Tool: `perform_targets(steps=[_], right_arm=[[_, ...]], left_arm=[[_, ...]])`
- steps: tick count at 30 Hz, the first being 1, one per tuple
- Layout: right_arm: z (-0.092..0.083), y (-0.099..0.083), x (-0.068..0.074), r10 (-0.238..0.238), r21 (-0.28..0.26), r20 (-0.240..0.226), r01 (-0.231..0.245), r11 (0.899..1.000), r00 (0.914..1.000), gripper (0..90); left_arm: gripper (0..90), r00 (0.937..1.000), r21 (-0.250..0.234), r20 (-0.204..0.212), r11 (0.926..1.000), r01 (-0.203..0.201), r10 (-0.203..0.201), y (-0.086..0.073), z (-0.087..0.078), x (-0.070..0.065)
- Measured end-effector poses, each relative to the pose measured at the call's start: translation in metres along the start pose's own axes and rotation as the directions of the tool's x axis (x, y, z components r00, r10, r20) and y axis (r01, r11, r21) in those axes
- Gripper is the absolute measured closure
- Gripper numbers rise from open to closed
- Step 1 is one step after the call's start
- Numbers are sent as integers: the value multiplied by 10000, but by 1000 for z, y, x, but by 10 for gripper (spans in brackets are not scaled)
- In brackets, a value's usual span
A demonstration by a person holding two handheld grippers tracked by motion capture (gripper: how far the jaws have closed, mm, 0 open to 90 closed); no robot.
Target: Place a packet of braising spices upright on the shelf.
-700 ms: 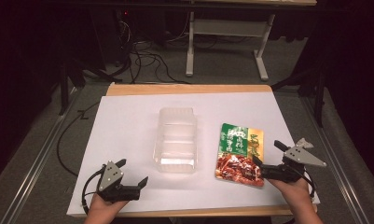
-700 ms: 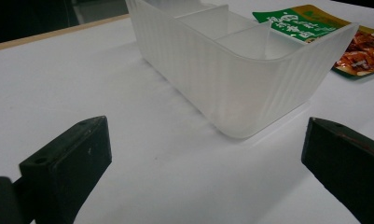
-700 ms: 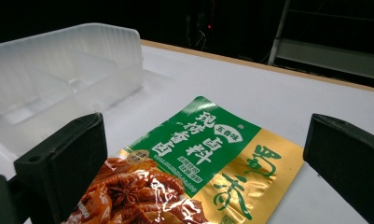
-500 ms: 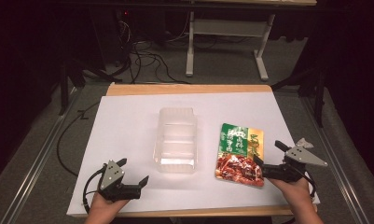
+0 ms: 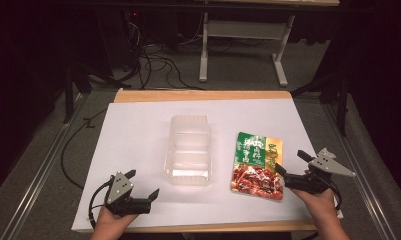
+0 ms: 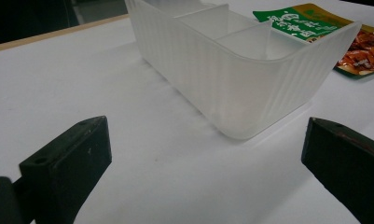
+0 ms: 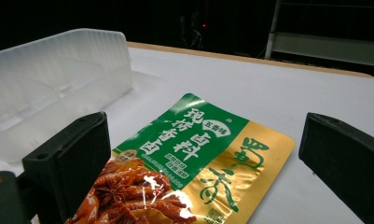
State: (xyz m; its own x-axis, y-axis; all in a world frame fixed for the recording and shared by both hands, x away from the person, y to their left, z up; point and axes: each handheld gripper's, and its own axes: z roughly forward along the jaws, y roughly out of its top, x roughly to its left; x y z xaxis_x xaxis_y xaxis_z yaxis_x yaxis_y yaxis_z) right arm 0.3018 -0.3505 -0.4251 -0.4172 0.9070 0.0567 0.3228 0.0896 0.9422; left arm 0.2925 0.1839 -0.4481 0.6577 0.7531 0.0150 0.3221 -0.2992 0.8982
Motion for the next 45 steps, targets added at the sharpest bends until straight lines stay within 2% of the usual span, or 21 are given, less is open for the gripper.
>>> perform_targets(steps=[6, 12, 17, 20, 21, 25, 26, 27, 32, 34, 37, 41, 45], right_arm=[[0, -1, -2, -42, 63, 107, 41, 10000, 9999, 44], [6, -4, -6, 76, 354, 254, -85, 9993, 9996, 59], [21, -5, -12, 342, 931, 339, -372, 9950, 9988, 79], [29, -4, -14, 568, 1071, 354, -603, 9924, 9978, 89], [39, -5, -17, 825, 1282, 328, -861, 9880, 9960, 94], [57, -7, -24, 849, 1783, 497, -924, 9796, 9952, 107], [57, -7, -24, 849, 1783, 497, -924, 9796, 9952, 107], [63, -8, -28, 1014, 1899, 644, -1119, 9754, 9928, 107], [70, -7, -36, 1090, 1806, 902, -1239, 9757, 9899, 140], [78, -5, -43, 1167, 1734, 1029, -1334, 9758, 9878, 153], [88, -4, -52, 1541, 1997, 916, -1698, 9650, 9838, 154], [96, -3, -62, 1865, 1929, 936, -2016, 9603, 9780, 161], [104, -2, -73, 2345, 2096, 1036, -2517, 9448, 9666, 172]], left_arm=[[19, 10000, -14, -6, 10000, 21, -21, 0, -1, 0], [19, 10000, 60, 78, 10000, -34, 34, 0, 1, -1], [19, 9999, 70, 90, 10000, -60, 59, 0, 2, -1], [19, 10000, 57, 81, 10000, -19, 19, 0, 2, -1], [19, 10000, 58, 67, 10000, 18, -19, -1, 3, -1], [19, 10000, 64, 40, 10000, 27, -27, -1, 3, -1], [19, 10000, 64, 40, 10000, 27, -27, -1, 3, -1], [19, 10000, 76, 39, 10000, 27, -27, -1, 3, -1], [20, 10000, 102, 6, 9999, 42, -42, -1, 3, -1], [19, 10000, 98, 7, 10000, 12, -12, -1, 3, -1], [19, 10000, 85, -4, 10000, 17, -17, -1, 2, -1], [20, 10000, 104, 5, 9999, 23, -23, -2, 2, 0], [19, 10000, 137, -1, 9999, 17, -17, -2, 2, 0]])
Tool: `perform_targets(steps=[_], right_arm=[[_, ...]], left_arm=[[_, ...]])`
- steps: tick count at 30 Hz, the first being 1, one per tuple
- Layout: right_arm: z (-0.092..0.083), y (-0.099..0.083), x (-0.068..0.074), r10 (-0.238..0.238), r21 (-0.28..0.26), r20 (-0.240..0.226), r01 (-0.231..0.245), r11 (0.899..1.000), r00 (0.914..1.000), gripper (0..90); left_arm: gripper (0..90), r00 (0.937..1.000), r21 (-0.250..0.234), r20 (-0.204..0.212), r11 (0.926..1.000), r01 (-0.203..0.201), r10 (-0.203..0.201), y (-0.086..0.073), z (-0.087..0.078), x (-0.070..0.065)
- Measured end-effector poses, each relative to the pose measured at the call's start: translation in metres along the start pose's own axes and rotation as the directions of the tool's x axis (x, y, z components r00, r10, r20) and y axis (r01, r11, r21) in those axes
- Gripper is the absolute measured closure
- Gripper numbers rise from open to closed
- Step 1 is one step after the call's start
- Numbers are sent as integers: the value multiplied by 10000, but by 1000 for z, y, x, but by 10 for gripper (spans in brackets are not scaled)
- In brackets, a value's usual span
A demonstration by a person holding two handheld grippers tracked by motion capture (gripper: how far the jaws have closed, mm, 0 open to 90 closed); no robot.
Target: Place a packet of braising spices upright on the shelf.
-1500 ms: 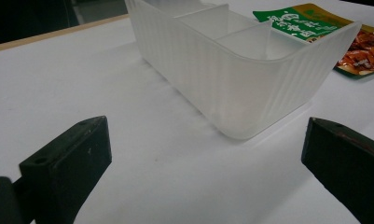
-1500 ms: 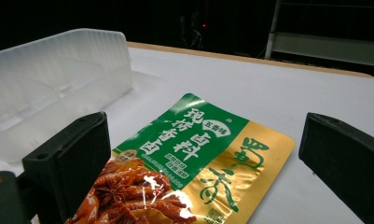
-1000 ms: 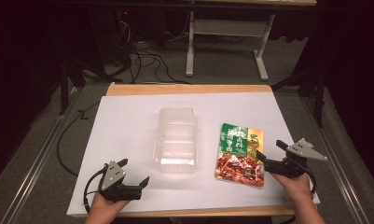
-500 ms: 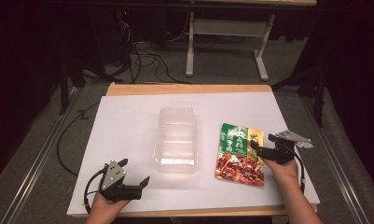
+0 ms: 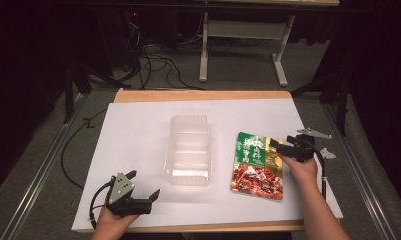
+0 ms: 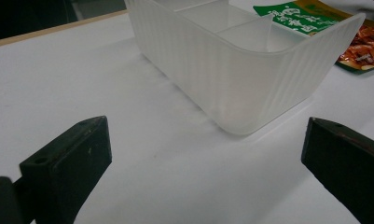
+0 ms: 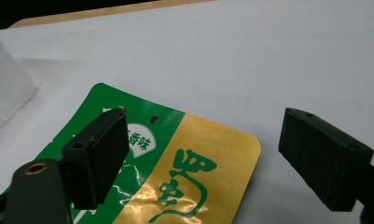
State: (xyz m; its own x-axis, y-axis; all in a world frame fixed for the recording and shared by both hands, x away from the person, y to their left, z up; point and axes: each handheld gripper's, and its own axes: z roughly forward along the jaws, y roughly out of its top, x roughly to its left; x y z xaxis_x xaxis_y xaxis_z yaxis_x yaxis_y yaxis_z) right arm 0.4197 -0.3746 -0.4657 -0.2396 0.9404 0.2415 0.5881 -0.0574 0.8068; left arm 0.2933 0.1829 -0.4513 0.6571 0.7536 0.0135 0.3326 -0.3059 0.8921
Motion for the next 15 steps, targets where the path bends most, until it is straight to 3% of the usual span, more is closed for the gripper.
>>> perform_targets(steps=[7, 15], right_arm=[[13, 0, -15, 740, 803, -140, -727, 9941, 9972, 211], [14, -2, -22, 1344, 1072, -636, -1271, 9861, 9889, 303]], left_arm=[[20, 10000, -9, -58, 10000, 17, -17, 0, -1, -1], [20, 10000, 39, -56, 10000, -24, 24, 0, -1, -1]])
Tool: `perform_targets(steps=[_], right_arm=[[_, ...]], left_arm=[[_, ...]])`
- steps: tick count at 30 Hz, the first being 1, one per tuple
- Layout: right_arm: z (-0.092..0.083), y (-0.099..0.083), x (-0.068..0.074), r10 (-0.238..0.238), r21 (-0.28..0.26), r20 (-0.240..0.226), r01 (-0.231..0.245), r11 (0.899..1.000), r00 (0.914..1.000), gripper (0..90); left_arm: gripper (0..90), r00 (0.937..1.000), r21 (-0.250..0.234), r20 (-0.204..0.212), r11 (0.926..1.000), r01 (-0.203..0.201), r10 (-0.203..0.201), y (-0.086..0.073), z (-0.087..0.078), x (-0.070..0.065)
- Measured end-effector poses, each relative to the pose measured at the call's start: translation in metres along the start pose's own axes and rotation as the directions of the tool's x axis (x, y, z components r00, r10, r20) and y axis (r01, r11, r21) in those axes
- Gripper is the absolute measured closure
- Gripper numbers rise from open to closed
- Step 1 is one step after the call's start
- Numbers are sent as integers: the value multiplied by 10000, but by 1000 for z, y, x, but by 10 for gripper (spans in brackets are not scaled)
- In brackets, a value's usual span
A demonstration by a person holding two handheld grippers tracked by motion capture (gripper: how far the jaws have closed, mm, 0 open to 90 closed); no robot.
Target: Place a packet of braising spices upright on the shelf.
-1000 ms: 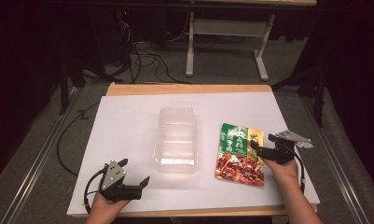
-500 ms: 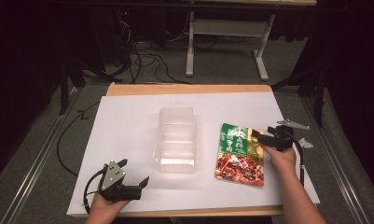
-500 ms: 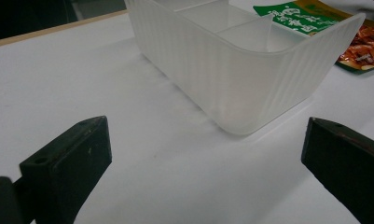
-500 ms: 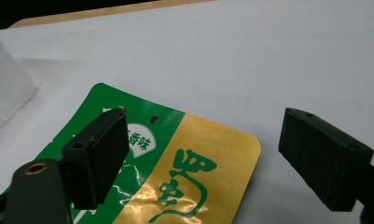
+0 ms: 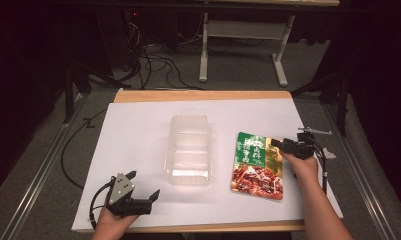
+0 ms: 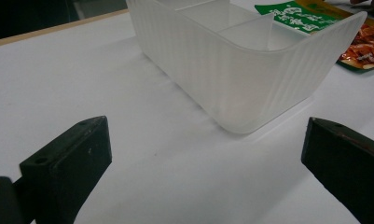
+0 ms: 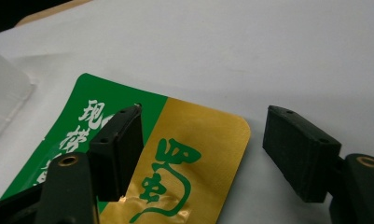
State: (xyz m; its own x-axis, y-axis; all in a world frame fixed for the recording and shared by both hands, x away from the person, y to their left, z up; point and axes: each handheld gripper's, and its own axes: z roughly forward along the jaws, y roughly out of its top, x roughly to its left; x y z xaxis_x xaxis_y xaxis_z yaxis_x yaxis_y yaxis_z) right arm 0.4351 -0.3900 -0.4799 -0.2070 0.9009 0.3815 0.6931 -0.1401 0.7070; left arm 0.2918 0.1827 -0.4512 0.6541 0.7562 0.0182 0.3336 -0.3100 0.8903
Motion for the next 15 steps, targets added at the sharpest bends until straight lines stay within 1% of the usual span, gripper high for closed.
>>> perform_targets(steps=[2, 4, 10, 13, 15], right_arm=[[0, 0, -2, 211, 46, -186, -210, 9998, 9996, 323], [0, 0, -4, 316, 27, -366, -316, 9995, 9988, 345], [1, 0, -5, 444, 134, -716, -435, 9990, 9964, 383], [-1, -1, -6, 540, 88, -942, -534, 9985, 9941, 392], [-3, -1, -7, 508, -115, -1108, -524, 9986, 9926, 412]], left_arm=[[20, 10000, 19, -1, 10000, -26, 26, 0, 0, 0], [20, 10000, 30, 7, 10000, -39, 39, 0, 1, 0], [20, 10000, 62, 4, 10000, -74, 74, 0, 1, -1], [20, 10000, 70, -6, 9999, -89, 89, 0, 1, -1], [20, 10000, 74, 1, 9999, -97, 97, 0, 1, -1]])
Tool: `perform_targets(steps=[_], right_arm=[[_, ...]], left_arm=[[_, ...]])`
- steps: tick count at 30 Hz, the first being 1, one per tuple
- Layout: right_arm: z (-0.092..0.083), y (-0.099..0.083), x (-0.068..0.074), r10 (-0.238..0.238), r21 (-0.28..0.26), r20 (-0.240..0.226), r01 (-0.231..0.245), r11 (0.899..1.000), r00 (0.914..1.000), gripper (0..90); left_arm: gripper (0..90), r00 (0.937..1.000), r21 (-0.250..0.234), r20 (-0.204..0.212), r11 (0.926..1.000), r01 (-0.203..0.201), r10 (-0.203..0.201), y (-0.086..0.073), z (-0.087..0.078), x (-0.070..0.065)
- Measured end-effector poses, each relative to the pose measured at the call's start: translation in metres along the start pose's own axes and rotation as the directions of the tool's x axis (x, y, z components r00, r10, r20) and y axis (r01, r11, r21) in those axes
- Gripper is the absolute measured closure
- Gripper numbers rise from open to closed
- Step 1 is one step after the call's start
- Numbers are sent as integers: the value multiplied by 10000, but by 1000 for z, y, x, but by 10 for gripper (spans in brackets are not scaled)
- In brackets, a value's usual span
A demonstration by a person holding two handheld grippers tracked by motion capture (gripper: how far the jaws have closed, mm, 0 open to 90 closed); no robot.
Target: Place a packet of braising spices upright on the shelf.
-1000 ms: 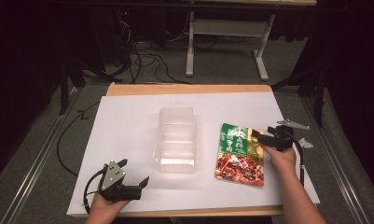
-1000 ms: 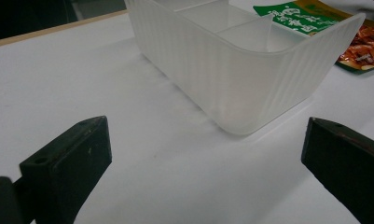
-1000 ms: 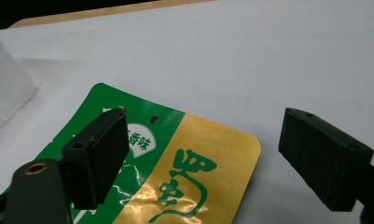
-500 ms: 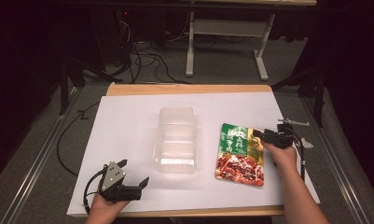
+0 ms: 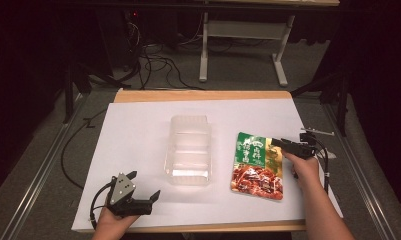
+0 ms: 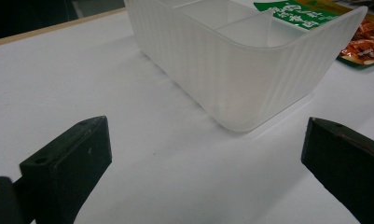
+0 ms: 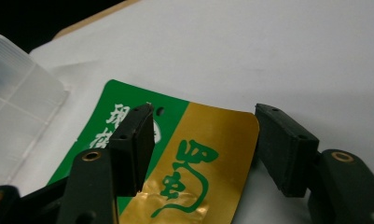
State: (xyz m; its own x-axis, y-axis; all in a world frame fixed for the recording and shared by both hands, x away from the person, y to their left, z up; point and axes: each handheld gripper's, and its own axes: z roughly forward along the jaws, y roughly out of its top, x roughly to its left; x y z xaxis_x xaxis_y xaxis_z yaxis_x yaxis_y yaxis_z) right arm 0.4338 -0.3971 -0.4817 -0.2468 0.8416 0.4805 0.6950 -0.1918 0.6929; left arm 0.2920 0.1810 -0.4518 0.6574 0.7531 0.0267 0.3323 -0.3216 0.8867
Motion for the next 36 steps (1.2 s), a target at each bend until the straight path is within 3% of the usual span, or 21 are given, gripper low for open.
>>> perform_targets(steps=[4, 6, 9, 12, 17, 20, 27, 31, 36], right_arm=[[-4, -1, 1, -65, -316, -711, 42, 9995, 9974, 442], [-5, -2, 3, -95, -343, -1310, 50, 9994, 9913, 454], [-5, -2, 11, -371, -310, -1545, 327, 9990, 9873, 454], [-4, -3, 14, -614, -183, -1365, 595, 9981, 9887, 432], [2, -5, 11, -519, 288, -996, 550, 9981, 9937, 405], [2, -5, 14, -734, 372, -1031, 776, 9963, 9920, 408], [5, -6, 13, -626, 804, -810, 691, 9944, 9947, 406], [4, -7, 14, -739, 1141, -1006, 852, 9898, 9922, 415], [2, -8, 15, -955, 1279, -891, 1065, 9861, 9914, 608]], left_arm=[[20, 10000, 9, 5, 10000, -10, 10, 0, 0, 0], [20, 10000, 2, 3, 10000, -4, 4, 0, 0, 0], [20, 10000, -1, 15, 10000, -12, 12, 0, 0, 0], [20, 10000, 1, 26, 10000, -27, 27, 0, 0, 0], [20, 10000, 20, 35, 10000, -34, 34, 0, 0, 0], [20, 10000, 51, 77, 10000, -23, 23, -1, 1, 0], [20, 9999, 74, 89, 9999, -77, 76, -1, 2, -1], [21, 9999, 56, 83, 9999, -93, 93, -1, 1, -1], [21, 9998, 77, 104, 9999, -140, 139, 0, 2, -1]])
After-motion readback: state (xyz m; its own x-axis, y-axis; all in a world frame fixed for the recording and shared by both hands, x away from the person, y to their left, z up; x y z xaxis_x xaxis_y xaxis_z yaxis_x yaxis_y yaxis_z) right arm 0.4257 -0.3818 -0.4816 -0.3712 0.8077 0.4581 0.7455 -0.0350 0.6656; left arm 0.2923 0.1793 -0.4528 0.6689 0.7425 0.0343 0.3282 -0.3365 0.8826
